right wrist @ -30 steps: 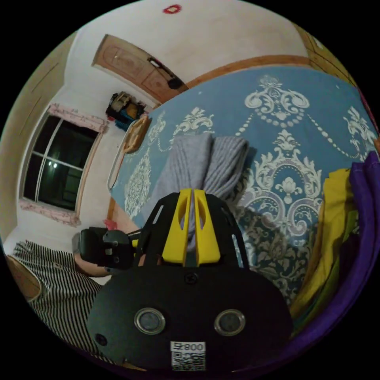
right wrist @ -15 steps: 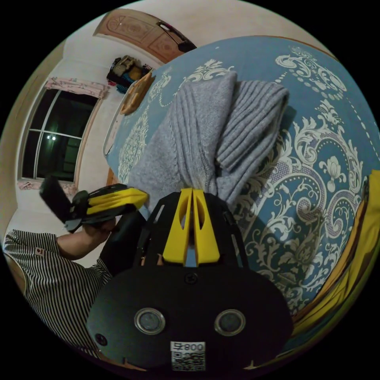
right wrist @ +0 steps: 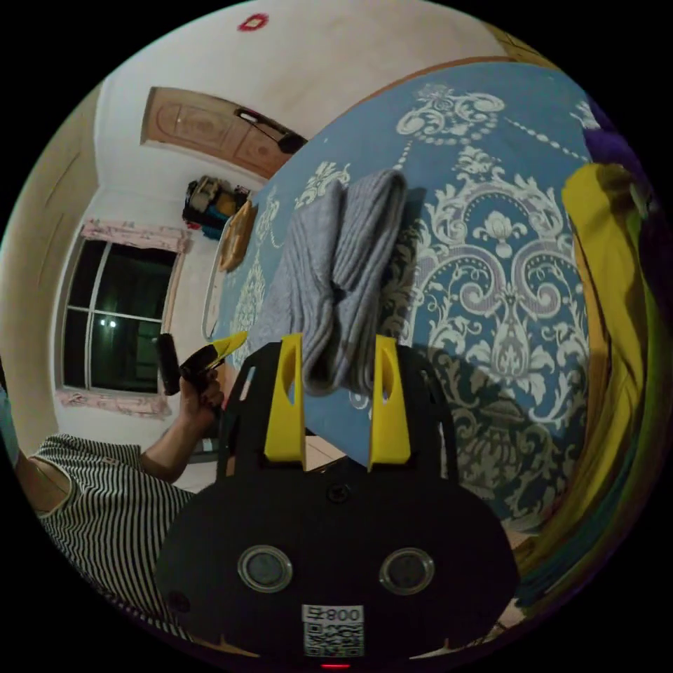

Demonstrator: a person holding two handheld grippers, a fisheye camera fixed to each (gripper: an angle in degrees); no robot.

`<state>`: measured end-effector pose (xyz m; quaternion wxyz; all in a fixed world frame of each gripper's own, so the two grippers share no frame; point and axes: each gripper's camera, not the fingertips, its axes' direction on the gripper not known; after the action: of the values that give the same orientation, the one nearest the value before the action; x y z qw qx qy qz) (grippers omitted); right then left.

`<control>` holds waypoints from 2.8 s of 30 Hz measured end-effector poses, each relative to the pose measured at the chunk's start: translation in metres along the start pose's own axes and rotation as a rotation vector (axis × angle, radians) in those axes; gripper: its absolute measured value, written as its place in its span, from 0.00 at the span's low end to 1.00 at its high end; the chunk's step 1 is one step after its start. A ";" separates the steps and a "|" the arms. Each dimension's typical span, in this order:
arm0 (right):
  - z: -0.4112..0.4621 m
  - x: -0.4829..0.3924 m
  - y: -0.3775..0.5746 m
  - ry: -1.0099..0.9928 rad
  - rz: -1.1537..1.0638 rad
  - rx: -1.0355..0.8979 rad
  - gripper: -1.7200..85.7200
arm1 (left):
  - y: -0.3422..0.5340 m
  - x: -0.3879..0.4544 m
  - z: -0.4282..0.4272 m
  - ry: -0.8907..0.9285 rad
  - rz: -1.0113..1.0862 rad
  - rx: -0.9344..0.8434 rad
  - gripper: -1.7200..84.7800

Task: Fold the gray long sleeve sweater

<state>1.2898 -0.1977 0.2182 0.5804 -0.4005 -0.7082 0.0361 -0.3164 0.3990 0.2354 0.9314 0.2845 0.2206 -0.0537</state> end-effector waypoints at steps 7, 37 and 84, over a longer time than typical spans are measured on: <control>0.002 0.010 0.020 -0.094 0.083 -0.079 0.21 | -0.035 -0.084 0.014 0.365 -0.265 -0.092 0.24; -0.096 -0.098 0.204 -0.394 0.155 -0.151 0.10 | -0.026 -0.117 -0.088 0.583 -0.314 -0.243 0.19; -0.543 -0.504 -0.053 -0.228 -0.224 0.325 0.10 | -0.535 0.071 0.334 0.783 0.255 -0.046 0.19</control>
<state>1.7266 -0.7650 0.0219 0.5538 -0.2136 -0.7942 0.1301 -0.2458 -0.2298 0.1807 0.7824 0.2877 0.5224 0.1791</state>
